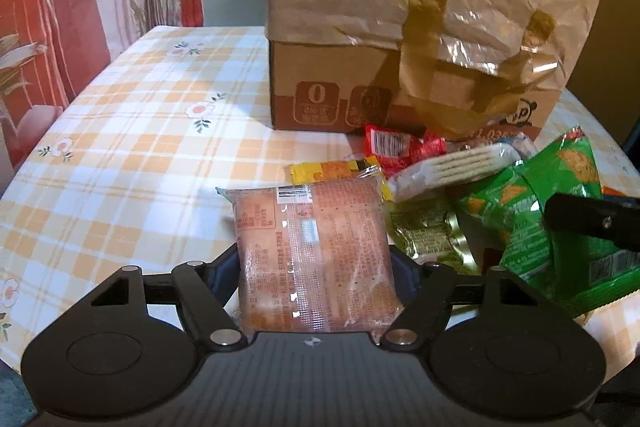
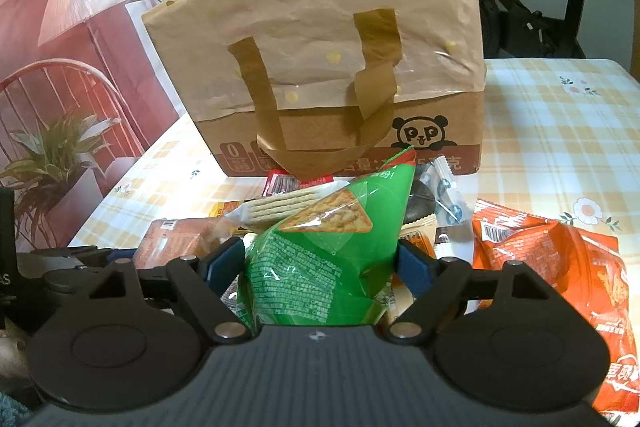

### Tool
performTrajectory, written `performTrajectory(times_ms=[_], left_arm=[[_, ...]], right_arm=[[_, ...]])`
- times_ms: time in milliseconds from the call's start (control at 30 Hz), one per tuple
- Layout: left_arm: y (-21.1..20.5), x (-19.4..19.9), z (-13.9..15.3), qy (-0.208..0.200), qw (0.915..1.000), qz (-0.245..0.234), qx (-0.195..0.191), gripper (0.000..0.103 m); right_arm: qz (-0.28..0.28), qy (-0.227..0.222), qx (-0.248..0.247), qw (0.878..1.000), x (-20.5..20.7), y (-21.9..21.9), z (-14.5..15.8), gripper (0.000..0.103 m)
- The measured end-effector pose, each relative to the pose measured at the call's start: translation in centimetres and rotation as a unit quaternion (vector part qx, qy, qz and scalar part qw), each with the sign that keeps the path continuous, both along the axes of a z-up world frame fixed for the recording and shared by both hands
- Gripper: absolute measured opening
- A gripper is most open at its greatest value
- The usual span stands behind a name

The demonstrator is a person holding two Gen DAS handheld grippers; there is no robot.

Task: Organize snacks
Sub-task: 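Grasp the pink bread packet with the left tool while the right grasps the green cracker bag, then carry both packets over the box and release them inside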

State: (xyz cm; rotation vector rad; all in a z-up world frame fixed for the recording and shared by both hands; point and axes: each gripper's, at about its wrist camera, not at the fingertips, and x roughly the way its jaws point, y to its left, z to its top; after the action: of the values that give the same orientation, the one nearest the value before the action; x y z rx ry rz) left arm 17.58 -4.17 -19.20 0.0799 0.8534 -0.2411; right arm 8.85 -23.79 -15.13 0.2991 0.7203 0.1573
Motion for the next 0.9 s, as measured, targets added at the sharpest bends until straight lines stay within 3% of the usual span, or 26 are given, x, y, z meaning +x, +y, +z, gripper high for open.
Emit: performTrajectory(times_ms=[167,700,900], left_arm=[[0.3,-0.3,0.9,-0.023,0.9996,-0.001,-0.016,0.076],[0.6,-0.6,1.2,-0.033,0.9991,-0.005,-0.024,0.076],[0.9,-1.1,2.4,-0.059,0.9978,-0.005,-0.028,0.076]], right_arm=[[-0.001,0.0,0.0,1.0,0.0,0.1,0.0,0.084],[-0.003,0.002,0.0,1.0,-0.1,0.0,-0.2,0.085],[0.008,-0.017,0.002,1.0,-0.6,-0.1,0.4,0.07]])
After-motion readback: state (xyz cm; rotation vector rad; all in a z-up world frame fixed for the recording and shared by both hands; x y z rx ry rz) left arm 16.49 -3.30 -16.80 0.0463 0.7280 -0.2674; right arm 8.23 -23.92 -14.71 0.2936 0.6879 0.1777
